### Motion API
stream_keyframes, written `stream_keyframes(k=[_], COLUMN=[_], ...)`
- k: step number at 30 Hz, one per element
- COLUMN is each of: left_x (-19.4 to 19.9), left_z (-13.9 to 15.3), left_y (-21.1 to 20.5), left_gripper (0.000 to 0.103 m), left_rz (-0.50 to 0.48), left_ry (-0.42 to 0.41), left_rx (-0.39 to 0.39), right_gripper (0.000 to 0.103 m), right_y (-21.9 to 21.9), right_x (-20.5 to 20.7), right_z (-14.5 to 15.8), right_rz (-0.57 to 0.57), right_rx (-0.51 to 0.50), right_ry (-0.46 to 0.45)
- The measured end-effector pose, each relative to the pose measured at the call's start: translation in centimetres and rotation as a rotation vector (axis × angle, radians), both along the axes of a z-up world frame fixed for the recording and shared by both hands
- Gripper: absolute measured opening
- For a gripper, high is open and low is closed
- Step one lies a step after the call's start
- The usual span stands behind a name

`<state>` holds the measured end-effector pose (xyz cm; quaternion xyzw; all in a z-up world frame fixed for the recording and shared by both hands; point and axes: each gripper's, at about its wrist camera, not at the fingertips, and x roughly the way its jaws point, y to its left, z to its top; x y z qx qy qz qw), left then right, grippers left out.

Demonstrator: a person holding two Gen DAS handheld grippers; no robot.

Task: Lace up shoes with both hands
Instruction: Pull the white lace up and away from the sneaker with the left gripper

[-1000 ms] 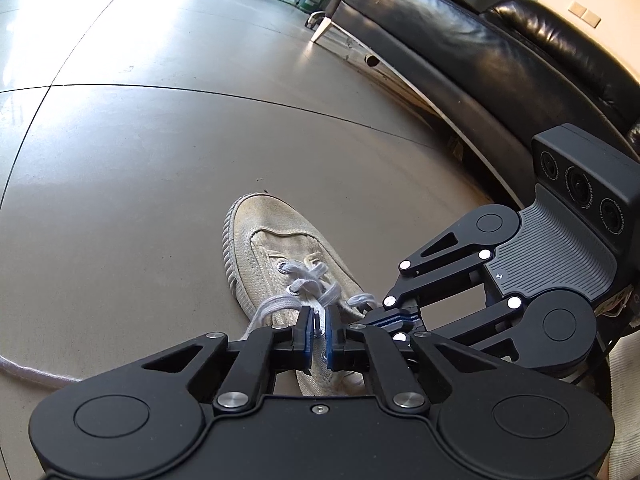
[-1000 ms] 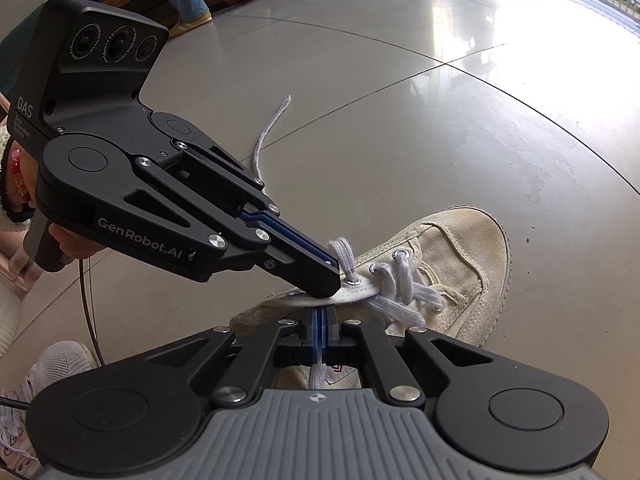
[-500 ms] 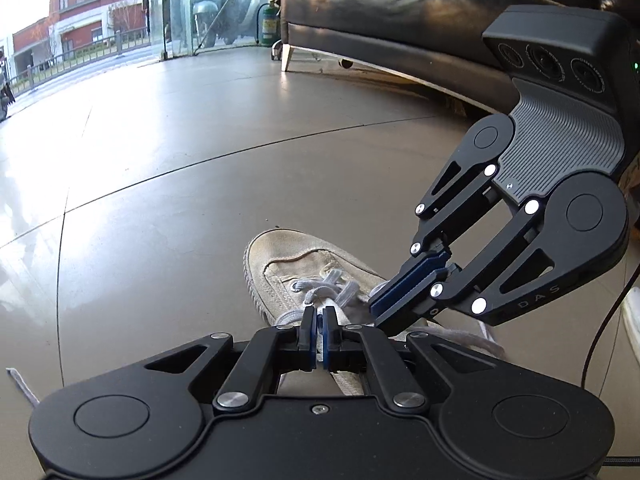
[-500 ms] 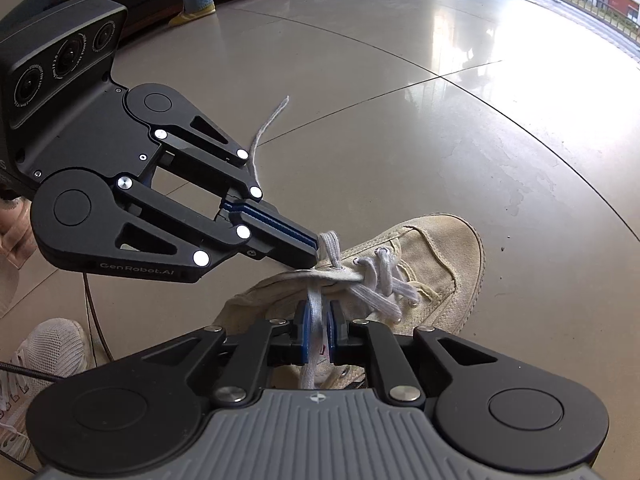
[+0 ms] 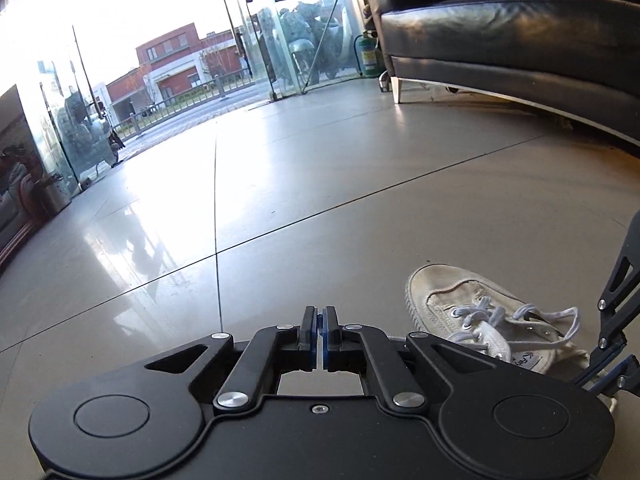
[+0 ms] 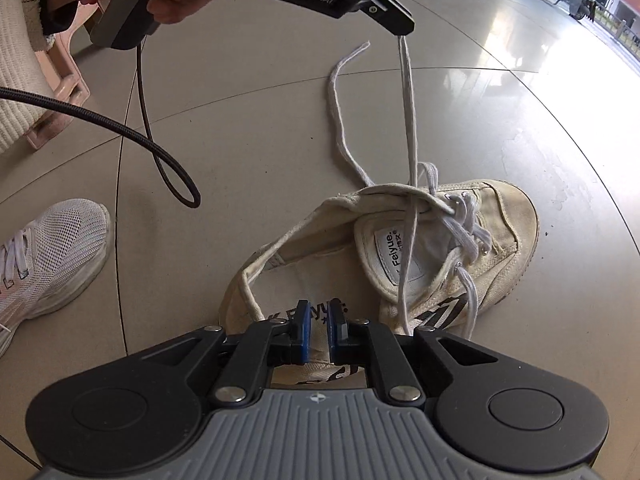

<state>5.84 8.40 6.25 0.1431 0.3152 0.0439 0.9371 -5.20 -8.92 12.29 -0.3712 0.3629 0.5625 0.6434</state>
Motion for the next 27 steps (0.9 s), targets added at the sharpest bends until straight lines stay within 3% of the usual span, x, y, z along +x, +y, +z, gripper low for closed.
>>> stream_keyframes(k=[13,20,27], left_x=[-2.0,-3.2,-3.4], left_z=[2.9,2.1,1.2], left_y=[7.0,8.1,9.2], left_gripper=[0.000,0.000,0.000], left_rz=[0.370,0.444,0.508], left_ry=[-0.023,0.045,0.111], left_rx=[0.141,0.207,0.219], right_gripper=[0.010,0.010,0.010], right_y=[0.0,-0.1,-0.1], right_x=[-0.4,-0.6,-0.9], right_z=[-1.2,-1.2,-1.3], right_rz=[0.099,0.113,0.108], right_rx=[-0.039,-0.039,-0.037], right_ry=[-0.028,-0.019,-0.018])
